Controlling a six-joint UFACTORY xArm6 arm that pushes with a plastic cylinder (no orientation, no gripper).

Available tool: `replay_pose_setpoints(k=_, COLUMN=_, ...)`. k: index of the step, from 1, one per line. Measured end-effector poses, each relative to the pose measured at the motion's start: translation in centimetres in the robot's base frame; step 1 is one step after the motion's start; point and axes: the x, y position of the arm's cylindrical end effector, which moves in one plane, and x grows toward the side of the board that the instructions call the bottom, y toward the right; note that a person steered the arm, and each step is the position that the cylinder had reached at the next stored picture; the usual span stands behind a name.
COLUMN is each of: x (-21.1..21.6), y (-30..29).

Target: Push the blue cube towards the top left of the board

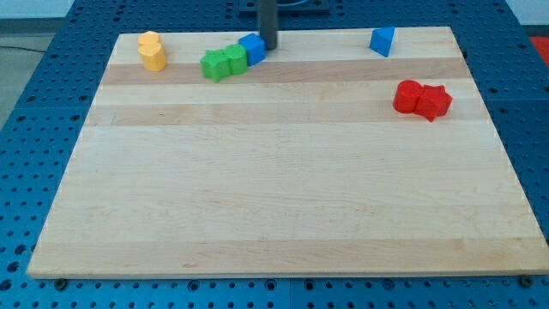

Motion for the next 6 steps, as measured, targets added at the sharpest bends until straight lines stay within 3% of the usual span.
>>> replay_pose_setpoints(k=1, x=0.0, y=-7.9)
replay_pose_setpoints(k=3, x=-3.5, y=-9.8)
replay_pose_setpoints(k=4, x=-3.6, y=-19.7)
replay_pose_setpoints(k=5, x=-3.5, y=-22.9)
replay_pose_setpoints(k=6, x=-0.3, y=-19.8)
